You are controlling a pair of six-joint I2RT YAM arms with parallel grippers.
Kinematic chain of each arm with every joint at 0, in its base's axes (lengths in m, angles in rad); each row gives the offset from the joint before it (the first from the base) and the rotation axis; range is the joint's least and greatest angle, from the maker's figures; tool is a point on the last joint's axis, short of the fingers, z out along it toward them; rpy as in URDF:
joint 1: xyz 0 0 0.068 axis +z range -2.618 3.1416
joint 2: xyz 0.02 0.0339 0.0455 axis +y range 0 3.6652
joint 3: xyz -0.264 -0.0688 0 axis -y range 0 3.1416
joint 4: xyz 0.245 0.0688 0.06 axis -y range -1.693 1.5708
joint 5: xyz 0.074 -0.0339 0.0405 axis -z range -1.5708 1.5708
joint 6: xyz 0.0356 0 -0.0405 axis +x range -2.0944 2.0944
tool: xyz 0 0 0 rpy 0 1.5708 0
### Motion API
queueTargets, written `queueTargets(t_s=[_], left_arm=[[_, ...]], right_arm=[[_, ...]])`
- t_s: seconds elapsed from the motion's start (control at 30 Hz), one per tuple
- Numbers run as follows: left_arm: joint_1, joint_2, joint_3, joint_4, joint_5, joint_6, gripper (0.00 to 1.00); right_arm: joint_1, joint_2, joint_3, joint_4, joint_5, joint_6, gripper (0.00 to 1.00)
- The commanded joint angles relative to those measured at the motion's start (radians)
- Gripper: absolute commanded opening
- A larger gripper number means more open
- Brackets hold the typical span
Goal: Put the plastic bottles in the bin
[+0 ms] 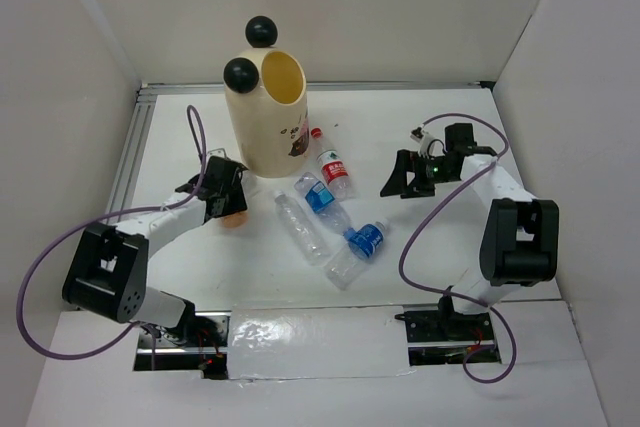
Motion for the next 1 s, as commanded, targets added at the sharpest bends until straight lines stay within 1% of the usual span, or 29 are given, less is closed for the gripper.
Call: queueTargets(t_s=[0.0,0.07,0.1,0.17,0.2,0.27,0.3,0.33,0.37,0.4,0.43,0.47,0.53,0.57,0.6,0.63,0.67,0.7,0.73,0.77,0.8,0.87,0.9,0.93,0.97], left_arm=[[-0.002,-0.014,-0.013,0.043,0.009,0.022,0.63],[-0.002,-0.074,-0.047,0.008,0.008,0.001,0.53],[-0.014,-0.098,-0.047,-0.008,-0.002,0.001,0.42],[-0.055,-0.201,-0.061,-0.08,-0.016,-0.021,0.32],[-0.098,-0.283,-0.061,-0.112,-0.027,-0.048,0.22],[-0.143,-0.371,-0.039,-0.179,-0.027,-0.068,0.13],[-0.166,-0.414,-0.025,-0.213,-0.027,-0.068,0.1],[-0.213,-0.493,0.014,-0.267,0.002,-0.068,0.06],[-0.239,-0.494,0.039,-0.284,0.027,-0.055,0.06],[-0.264,-0.558,0.066,-0.284,0.065,-0.03,0.05],[-0.311,-0.578,0.099,-0.267,0.129,0.017,0.05],[-0.336,-0.588,0.17,-0.24,0.155,0.054,0.05],[-0.379,-0.522,0.281,-0.204,0.171,0.112,0.03],[-0.411,-0.475,0.423,-0.191,0.182,0.175,0.0],[-0.428,-0.42,0.495,-0.19,0.173,0.203,0.0],[-0.445,-0.364,0.566,-0.174,0.156,0.229,0.0],[-0.468,-0.253,0.634,-0.154,0.133,0.258,0.0],[-0.468,-0.194,0.766,-0.129,0.117,0.325,0.0],[-0.468,-0.136,0.831,-0.129,0.099,0.353,0.0],[-0.468,-0.021,0.896,-0.117,0.062,0.42,0.0],[-0.468,0.033,1.006,-0.117,0.039,0.447,0.0],[-0.422,0.125,1.094,-0.089,0.024,0.493,0.01],[-0.41,0.2,1.152,-0.07,-0.002,0.531,0.02],[-0.401,0.222,1.153,-0.045,-0.021,0.557,0.02],[-0.401,0.222,1.141,0.034,-0.037,0.576,0.04]], right_arm=[[-0.002,-0.04,-0.012,0.028,-0.031,-0.001,1.0],[-0.002,-0.04,-0.012,0.028,-0.04,-0.01,1.0],[-0.002,-0.04,-0.012,0.028,-0.04,-0.01,1.0],[-0.002,-0.049,-0.021,0.039,-0.05,-0.01,1.0],[-0.002,-0.049,-0.031,0.039,-0.05,-0.01,1.0],[-0.002,-0.06,-0.032,0.048,-0.06,-0.021,0.98],[-0.002,-0.06,-0.032,0.048,-0.06,-0.021,0.97],[-0.002,-0.069,-0.042,0.048,-0.072,-0.03,0.95],[0.007,-0.069,-0.042,0.048,-0.072,-0.048,0.94],[0.007,-0.069,-0.042,0.048,-0.072,-0.062,0.91],[0.016,-0.069,-0.042,0.033,-0.083,-0.102,0.89],[0.029,-0.078,-0.042,0.033,-0.083,-0.125,0.8],[0.042,-0.079,-0.055,0.022,-0.098,-0.17,0.6],[0.056,-0.089,-0.065,0.022,-0.107,-0.211,0.49],[0.065,-0.089,-0.074,0.012,-0.119,-0.226,0.4],[0.066,-0.089,-0.074,0.011,-0.12,-0.24,0.29],[0.082,-0.1,-0.085,0.011,-0.12,-0.25,0.25],[0.093,-0.109,-0.085,0.011,-0.12,-0.25,0.25],[0.093,-0.109,-0.085,0.011,-0.12,-0.25,0.25],[0.093,-0.118,-0.094,0.011,-0.12,-0.259,0.24],[0.093,-0.128,-0.094,0.011,-0.11,-0.259,0.23],[0.093,-0.128,-0.094,0.011,-0.101,-0.259,0.23],[0.093,-0.14,-0.094,0.011,-0.101,-0.259,0.23],[0.093,-0.149,-0.094,0.011,-0.101,-0.259,0.23],[0.082,-0.149,-0.104,0.011,-0.101,-0.259,0.23]])
